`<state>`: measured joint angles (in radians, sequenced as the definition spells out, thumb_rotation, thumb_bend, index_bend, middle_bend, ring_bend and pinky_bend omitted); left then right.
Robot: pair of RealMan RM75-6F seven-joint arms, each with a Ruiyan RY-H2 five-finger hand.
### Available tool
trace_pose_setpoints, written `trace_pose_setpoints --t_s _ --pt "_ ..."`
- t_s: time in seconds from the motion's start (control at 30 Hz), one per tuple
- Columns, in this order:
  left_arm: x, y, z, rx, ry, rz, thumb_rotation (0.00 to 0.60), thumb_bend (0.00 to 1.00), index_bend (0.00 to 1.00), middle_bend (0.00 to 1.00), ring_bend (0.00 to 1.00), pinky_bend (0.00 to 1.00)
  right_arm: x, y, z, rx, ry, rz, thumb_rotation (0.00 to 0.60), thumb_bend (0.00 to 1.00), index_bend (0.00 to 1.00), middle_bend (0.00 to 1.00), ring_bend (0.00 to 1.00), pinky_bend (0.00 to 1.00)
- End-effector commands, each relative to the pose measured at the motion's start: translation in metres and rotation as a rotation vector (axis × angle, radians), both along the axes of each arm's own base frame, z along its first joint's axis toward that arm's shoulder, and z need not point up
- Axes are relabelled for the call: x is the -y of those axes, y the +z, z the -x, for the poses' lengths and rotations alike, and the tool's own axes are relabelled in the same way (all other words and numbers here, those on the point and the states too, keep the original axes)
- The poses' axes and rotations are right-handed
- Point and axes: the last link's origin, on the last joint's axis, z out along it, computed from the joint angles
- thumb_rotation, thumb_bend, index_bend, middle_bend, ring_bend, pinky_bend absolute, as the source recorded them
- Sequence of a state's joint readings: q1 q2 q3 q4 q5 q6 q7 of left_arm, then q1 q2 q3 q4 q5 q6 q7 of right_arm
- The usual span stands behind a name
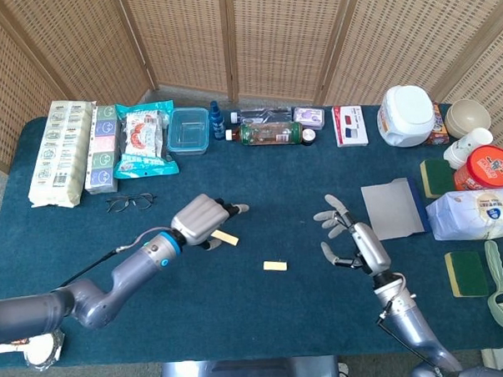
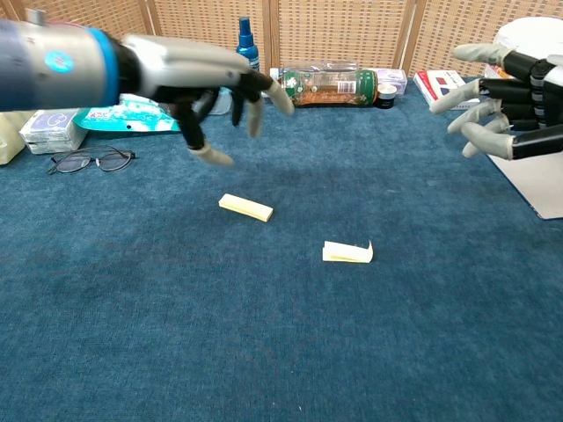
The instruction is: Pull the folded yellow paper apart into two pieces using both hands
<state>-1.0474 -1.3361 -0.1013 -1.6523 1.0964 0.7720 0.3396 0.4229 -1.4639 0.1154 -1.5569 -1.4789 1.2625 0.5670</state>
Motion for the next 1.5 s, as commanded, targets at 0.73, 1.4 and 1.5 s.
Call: trace_pose_setpoints --t_s 0.73,1.4,1.5 --pt "0.151 0.132 0.184 0.088 0.397 -0.404 0.600 0.24 0.16 0.32 0.29 0.43 -0.035 0.033 0.052 -0.605 -0.091 0.150 0.600 0.47 0.06 0.28 0.15 0.25" --pt "0.230 0.138 0.233 0.224 0.540 -0.580 0.600 0.24 0.16 0.32 0.28 0.42 -0.081 0.061 0.053 -0.671 -0.187 0.239 0.600 0.47 0.08 0.26 0.12 0.22" --pt "0.230 0.137 0.232 0.230 0.534 -0.573 0.600 0.24 0.16 0.32 0.28 0.42 -0.083 0.061 0.054 -0.669 -0.196 0.237 0.600 0.47 0.08 0.25 0.12 0.22"
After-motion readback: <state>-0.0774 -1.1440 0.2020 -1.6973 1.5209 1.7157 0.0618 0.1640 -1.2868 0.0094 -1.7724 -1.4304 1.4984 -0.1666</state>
